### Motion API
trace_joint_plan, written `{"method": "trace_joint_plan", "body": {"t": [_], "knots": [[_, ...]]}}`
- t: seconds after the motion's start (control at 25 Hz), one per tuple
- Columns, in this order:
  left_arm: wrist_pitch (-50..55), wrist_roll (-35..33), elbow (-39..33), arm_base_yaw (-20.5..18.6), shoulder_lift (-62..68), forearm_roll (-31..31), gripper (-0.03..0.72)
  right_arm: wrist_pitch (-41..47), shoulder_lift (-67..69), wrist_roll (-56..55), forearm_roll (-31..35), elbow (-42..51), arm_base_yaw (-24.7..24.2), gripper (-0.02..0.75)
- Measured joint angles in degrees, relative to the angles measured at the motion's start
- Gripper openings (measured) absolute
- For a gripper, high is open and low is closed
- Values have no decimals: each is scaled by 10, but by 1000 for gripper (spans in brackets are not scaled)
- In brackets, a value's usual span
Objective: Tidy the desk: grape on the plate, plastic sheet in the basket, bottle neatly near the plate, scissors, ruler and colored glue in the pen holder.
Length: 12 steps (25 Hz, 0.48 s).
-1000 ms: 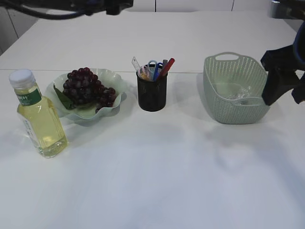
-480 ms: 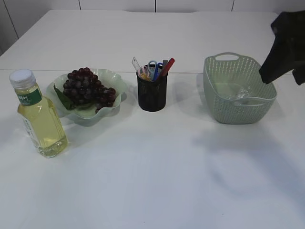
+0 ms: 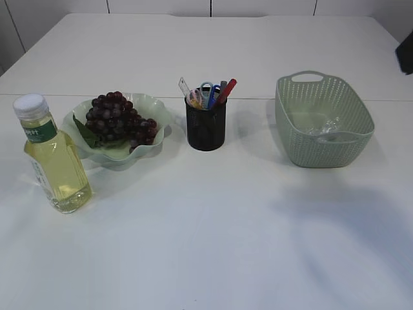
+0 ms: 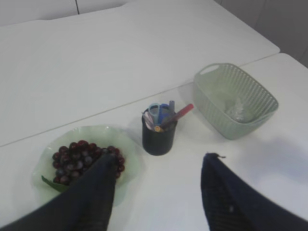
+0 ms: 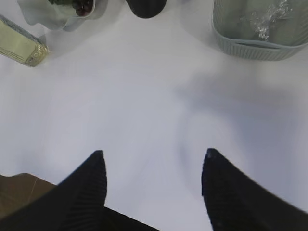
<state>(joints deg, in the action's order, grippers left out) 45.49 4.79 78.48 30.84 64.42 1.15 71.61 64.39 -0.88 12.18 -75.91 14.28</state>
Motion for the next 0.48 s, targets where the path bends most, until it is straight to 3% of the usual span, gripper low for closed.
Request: {"method": "trace_joint_plan", "body": {"t": [0.28, 0.48], "knots": [[4, 0, -66, 56, -101, -15, 422, 1, -116, 20, -17, 35, 0, 490], [4, -1, -129, 62, -212, -15, 422, 5, -240, 48, -7, 126, 0, 490]]}}
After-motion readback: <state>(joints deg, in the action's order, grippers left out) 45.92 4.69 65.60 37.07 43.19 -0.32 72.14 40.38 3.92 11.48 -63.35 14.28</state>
